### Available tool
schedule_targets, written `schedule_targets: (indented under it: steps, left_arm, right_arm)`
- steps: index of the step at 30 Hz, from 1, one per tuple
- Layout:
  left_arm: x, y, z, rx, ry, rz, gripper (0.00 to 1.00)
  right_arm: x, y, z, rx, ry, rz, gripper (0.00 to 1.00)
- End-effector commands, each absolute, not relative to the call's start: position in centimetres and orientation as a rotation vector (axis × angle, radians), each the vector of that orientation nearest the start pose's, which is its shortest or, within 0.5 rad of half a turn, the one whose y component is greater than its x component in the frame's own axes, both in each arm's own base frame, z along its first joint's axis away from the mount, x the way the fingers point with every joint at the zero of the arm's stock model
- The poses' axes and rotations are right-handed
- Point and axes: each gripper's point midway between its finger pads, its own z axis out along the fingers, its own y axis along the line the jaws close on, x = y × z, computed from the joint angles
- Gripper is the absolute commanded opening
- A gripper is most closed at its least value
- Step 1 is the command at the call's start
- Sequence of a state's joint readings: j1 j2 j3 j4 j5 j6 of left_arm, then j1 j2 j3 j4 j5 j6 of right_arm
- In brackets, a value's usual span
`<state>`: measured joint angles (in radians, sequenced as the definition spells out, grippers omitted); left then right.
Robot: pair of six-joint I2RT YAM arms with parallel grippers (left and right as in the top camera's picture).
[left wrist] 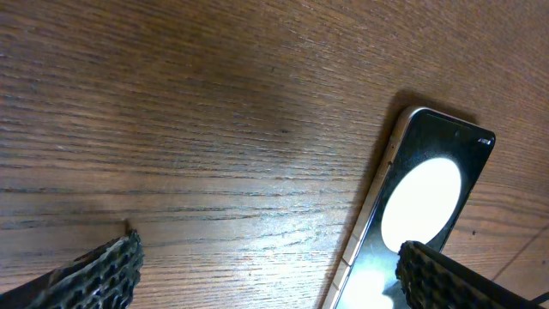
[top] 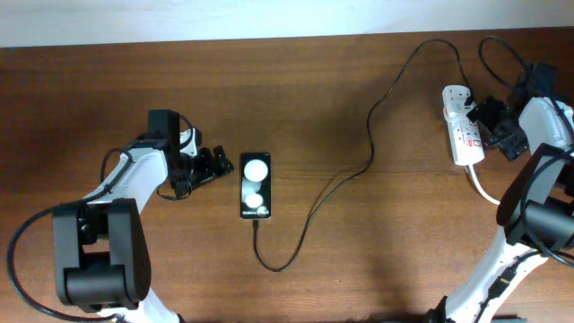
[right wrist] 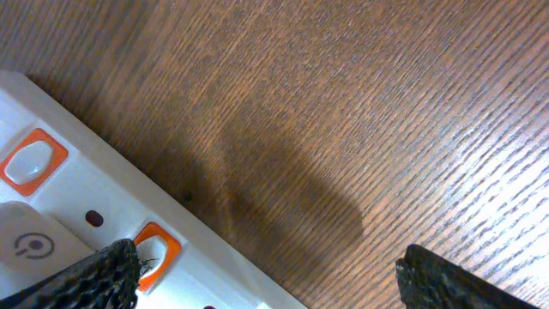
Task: Plug charger to phone and switch on socket
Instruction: 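Press the orange switch beside the charger plug with the right gripper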
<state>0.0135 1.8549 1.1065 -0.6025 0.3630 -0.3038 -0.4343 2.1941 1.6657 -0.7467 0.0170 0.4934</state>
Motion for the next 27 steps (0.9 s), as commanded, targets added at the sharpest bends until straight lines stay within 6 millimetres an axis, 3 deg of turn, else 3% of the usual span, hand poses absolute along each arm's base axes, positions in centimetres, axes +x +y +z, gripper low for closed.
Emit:
schedule_targets:
  steps: [1,6,10,12,13,18,27]
  left_arm:
    - [35.4,-4.6,-0.4,-0.443,2.954,-0.505,0.99]
    - [35.4,-4.6,-0.4,-0.443,2.954,-0.505,0.99]
    - [35.4,-4.6,-0.4,-0.443,2.954,-0.505,0.99]
    - [35.4,-4.6,-0.4,-0.443,2.954,-0.505,0.99]
    - [35.4,-4.6,-0.4,-0.443,2.954,-0.505,0.99]
    - [35.4,-4.6,-0.4,-0.443,2.954,-0.505,0.99]
    - [35.4,-4.6,-0.4,-0.443,2.954,-0.505,0.99]
  right_arm:
    - [42.2,-16.2,-3.7,1.233,2.767,0.08,0.98]
    - [41.1,-15.7,-4.2,1.254,2.812,0.079,0.98]
    - [40.6,-15.8,-4.2,1.131,2.881,0.063,0.98]
    - [39.7,-15.8,-3.8,0.861,3.012,0.064,0.98]
    - [39.6,-16.0,-3.5,0.83,3.026,0.064,0.98]
    - [39.6,-17.0,-3.1,0.857,3.003,0.061,0.98]
    - [39.7,-16.9,-3.1,0.855,3.002,0.061,0.98]
